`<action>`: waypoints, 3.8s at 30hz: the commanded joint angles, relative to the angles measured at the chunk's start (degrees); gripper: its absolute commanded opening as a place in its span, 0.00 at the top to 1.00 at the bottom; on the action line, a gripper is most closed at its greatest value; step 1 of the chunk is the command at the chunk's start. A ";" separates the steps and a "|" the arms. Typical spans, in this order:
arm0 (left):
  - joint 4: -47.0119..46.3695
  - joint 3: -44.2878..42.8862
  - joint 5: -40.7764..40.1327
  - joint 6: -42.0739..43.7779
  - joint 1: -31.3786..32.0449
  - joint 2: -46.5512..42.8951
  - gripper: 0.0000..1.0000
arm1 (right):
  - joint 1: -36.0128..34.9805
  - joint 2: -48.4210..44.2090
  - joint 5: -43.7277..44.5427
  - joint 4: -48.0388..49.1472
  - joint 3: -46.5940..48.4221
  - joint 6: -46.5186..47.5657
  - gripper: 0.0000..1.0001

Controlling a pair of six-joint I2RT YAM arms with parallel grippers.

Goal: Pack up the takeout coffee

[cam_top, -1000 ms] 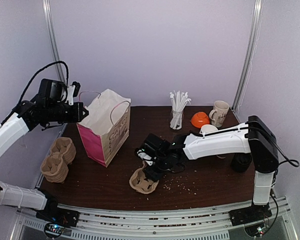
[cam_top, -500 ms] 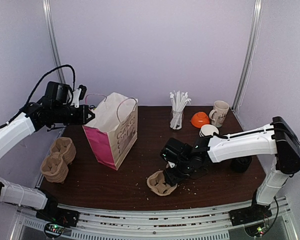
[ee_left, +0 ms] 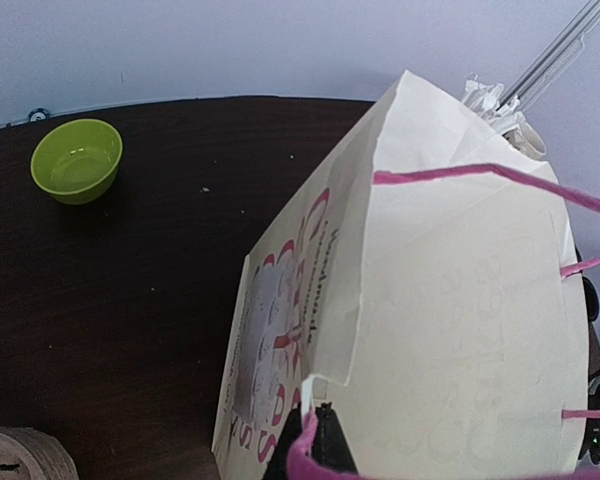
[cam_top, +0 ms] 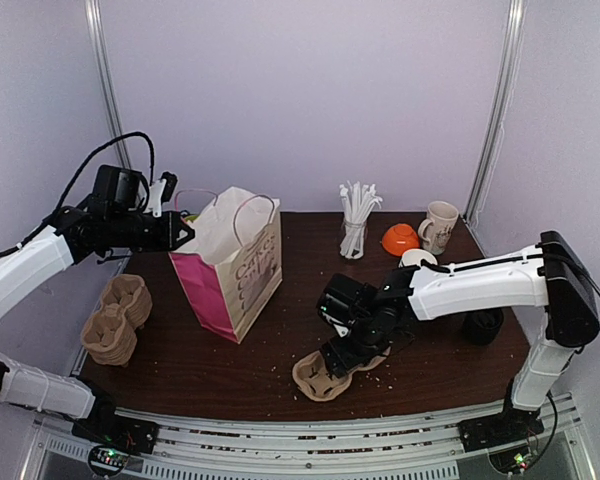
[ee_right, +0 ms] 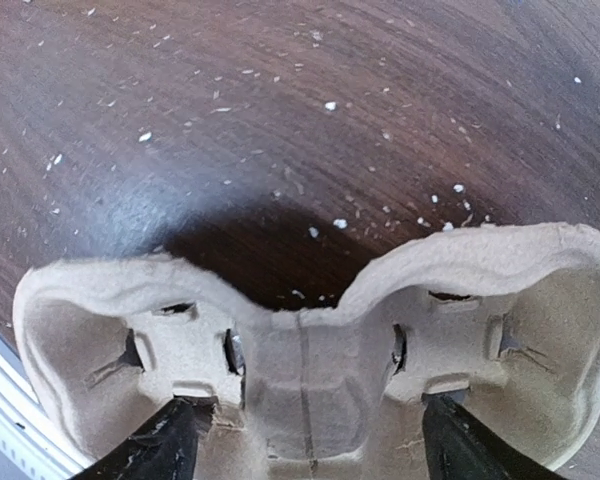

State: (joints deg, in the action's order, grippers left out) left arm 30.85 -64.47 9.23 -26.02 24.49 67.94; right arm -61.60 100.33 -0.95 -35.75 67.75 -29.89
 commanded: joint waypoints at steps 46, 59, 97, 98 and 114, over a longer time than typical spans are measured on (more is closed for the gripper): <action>-3.08 1.71 -0.36 1.62 0.32 0.84 1.00 | 2.62 -5.18 3.82 -7.94 4.13 2.42 0.55; -1.66 -2.62 0.10 3.85 6.00 2.73 1.00 | 3.88 -12.16 20.80 -26.00 26.26 5.34 0.55; 1.23 -12.78 0.42 -0.98 21.06 11.31 1.00 | 5.80 1.78 21.06 -28.42 66.31 16.13 0.55; 1.23 -13.10 0.44 -1.10 21.30 11.60 1.00 | 5.79 2.31 20.79 -28.30 66.76 16.24 0.55; 0.44 -13.84 0.26 -1.82 22.55 12.29 1.00 | 7.11 -0.07 22.62 -25.67 67.52 16.38 0.53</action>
State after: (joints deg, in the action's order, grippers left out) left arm 33.52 -76.62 9.28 -27.27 46.65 80.71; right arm -55.46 102.94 19.46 -62.50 134.02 -13.43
